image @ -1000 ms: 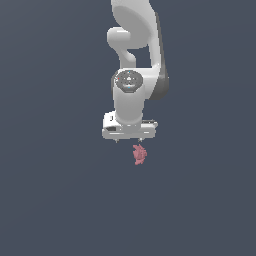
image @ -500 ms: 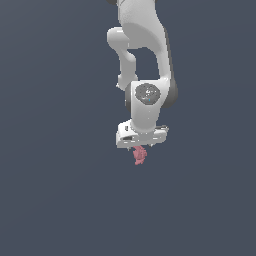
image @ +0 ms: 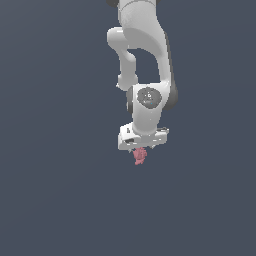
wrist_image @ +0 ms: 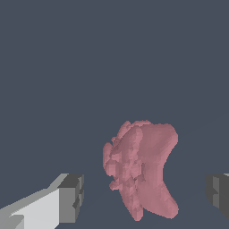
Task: Pick up the object and move it to a goal position.
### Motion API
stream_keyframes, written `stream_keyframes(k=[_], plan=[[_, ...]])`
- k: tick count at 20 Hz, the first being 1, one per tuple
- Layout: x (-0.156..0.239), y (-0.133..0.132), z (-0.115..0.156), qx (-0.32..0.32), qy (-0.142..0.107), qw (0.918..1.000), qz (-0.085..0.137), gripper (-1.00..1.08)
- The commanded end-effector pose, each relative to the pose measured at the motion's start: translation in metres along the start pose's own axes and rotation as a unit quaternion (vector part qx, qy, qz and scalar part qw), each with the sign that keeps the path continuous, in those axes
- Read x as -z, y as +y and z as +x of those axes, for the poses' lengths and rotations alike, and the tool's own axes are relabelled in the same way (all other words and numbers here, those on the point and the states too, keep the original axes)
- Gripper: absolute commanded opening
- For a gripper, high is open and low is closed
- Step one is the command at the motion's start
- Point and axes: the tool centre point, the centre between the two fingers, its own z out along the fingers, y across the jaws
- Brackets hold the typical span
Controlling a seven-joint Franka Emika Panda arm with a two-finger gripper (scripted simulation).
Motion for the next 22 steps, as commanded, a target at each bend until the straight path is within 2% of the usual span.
stream_keyframes(k=[1,6,11,12,22], plan=[[-0.011,0.000,-0.001,0.000,-0.001,1.0000,0.000,1.00],[-0.036,-0.001,-0.001,0.002,0.000,1.0000,0.000,1.00],[-0.043,-0.001,0.000,0.002,0.000,1.0000,0.000,1.00],[-0.043,-0.001,0.000,0.002,0.000,1.0000,0.000,-1.00],[-0.042,-0.001,0.001,0.002,0.001,1.0000,0.000,-1.00]])
